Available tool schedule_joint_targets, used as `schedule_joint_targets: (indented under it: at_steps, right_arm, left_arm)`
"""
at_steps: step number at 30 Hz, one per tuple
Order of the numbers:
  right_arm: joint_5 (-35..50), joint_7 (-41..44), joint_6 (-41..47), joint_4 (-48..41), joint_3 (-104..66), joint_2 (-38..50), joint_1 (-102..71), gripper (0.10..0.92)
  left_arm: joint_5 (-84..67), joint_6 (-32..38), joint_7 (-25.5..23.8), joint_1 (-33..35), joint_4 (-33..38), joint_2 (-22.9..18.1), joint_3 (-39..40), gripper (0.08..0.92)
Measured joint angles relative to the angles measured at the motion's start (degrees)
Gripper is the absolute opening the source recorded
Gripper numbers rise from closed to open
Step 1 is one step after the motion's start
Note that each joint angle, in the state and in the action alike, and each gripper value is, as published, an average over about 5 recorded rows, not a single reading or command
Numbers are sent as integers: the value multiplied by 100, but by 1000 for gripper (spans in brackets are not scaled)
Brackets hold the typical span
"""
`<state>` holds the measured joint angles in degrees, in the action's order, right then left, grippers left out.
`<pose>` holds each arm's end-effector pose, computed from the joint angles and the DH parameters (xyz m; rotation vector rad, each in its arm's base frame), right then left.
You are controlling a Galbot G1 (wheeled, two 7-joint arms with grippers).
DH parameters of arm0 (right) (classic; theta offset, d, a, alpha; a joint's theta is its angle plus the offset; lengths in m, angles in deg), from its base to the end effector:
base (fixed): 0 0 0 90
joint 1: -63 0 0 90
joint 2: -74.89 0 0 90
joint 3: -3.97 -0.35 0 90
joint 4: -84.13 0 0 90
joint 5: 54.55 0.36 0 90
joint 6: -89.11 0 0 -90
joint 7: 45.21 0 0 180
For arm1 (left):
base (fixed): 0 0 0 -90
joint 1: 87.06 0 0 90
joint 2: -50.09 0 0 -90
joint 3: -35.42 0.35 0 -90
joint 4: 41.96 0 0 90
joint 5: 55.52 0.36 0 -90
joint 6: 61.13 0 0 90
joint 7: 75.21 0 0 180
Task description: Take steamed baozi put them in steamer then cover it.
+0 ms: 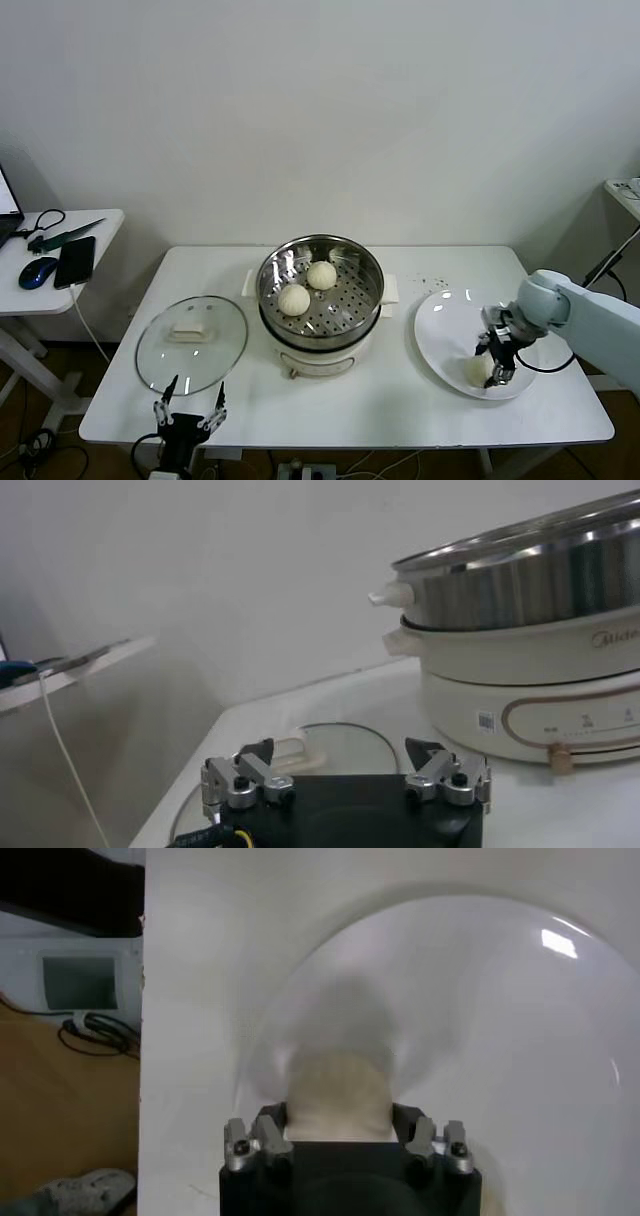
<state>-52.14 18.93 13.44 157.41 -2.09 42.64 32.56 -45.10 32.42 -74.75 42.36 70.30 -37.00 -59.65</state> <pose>0.4771 -0.2006 -0.2381 1.2607 -1.2904 1.1435 0.1218 0.0403 -0.3744 0.0328 -2.8768 -0.3940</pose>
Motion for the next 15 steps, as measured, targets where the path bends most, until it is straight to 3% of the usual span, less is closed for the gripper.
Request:
schedule_joint_targets:
  at_steps: [6,15]
  right_arm:
    - [-11,92,-403,-113,407,-139,668,670]
    - [-209,300,-1791,-380,1405,-840,2431,672]
  left_arm:
    - [3,3,1,19,5,0,9,823]
    - [23,3,1,51,23,-5,25,823]
